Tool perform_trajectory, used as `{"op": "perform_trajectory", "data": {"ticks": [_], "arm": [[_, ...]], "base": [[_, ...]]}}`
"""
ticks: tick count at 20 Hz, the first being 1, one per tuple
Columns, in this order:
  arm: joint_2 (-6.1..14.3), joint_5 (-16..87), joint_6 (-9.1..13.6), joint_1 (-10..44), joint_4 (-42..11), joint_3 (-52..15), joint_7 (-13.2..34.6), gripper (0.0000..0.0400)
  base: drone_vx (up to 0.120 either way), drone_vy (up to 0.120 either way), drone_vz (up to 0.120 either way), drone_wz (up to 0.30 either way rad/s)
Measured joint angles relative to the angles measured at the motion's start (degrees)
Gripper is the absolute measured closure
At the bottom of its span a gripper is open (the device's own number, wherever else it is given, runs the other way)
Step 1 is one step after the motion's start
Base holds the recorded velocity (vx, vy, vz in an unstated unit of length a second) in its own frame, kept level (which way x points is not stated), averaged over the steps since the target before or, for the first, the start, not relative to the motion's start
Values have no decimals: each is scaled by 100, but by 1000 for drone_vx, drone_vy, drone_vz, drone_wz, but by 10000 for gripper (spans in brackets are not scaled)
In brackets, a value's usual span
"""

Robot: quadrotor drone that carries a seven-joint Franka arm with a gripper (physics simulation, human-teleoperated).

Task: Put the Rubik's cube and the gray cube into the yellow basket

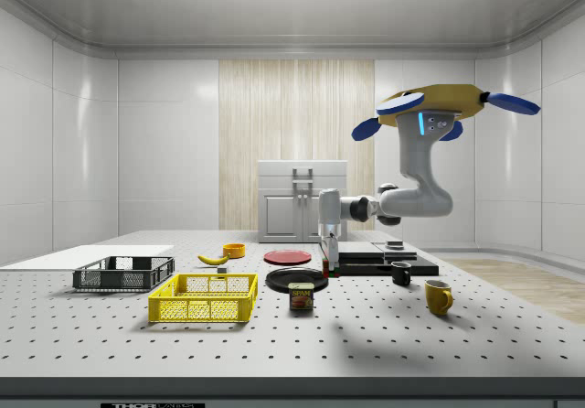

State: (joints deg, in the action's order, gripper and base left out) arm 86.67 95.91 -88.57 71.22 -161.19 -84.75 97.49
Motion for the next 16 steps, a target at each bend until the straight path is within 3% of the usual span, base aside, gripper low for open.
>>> {"op": "perform_trajectory", "data": {"ticks": [16], "arm": [[203, -81, -188, 19, 4, -16, 16, 75]], "base": [[120, 0, 0, 0]]}}
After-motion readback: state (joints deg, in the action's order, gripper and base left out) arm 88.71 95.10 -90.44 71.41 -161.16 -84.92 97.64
